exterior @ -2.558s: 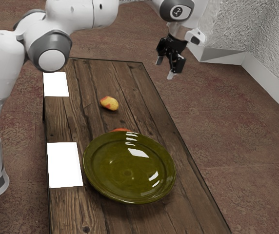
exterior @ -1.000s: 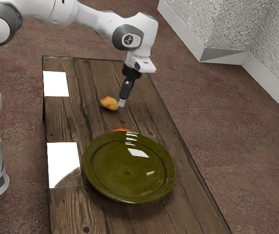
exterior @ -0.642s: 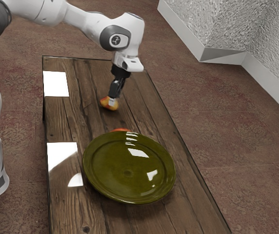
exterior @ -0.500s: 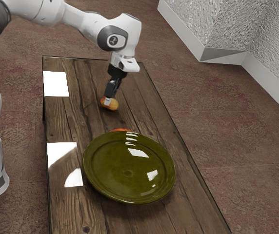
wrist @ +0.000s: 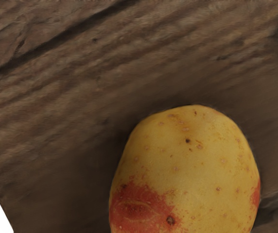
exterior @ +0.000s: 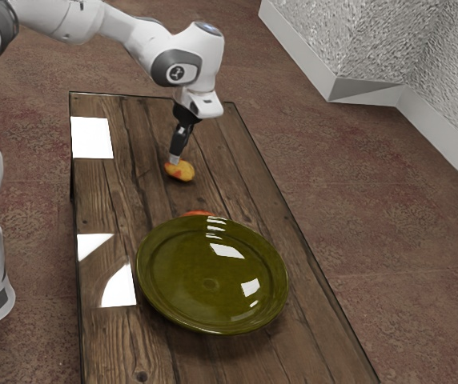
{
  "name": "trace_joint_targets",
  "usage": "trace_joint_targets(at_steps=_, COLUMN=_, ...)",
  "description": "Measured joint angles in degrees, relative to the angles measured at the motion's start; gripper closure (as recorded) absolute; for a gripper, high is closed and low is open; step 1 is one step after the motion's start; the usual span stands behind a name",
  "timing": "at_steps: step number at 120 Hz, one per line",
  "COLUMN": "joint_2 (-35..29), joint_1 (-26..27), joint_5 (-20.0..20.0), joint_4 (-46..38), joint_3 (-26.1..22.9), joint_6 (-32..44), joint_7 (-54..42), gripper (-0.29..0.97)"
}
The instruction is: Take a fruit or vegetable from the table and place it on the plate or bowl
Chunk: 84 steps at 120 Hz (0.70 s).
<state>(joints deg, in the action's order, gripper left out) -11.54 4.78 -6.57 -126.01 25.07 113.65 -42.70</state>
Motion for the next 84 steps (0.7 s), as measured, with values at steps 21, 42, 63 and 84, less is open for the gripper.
trace_joint_targets(at_steps=21, joint_2=1.8, joint_1=0.46, joint_5=1.39, joint_4=-2.22, joint_3=-0.79, joint_6=3.03, joint_7=1.06, gripper=0.0)
trace_joint_targets(at_steps=42, joint_2=3.64, joint_1=0.57, joint_5=2.5, joint_4=-2.4, joint_3=-0.9, joint_6=5.36, joint_7=1.84, gripper=0.01)
trace_joint_targets(at_steps=63, joint_2=3.85, joint_1=0.55, joint_5=2.84, joint_4=-2.33, joint_3=-0.9, joint_6=6.42, joint_7=2.44, gripper=0.16)
trace_joint_targets(at_steps=84, joint_2=4.36, joint_1=0.74, joint_5=2.87, joint_4=-2.33, joint_3=-1.3, joint_6=6.93, joint_7=2.96, gripper=0.3)
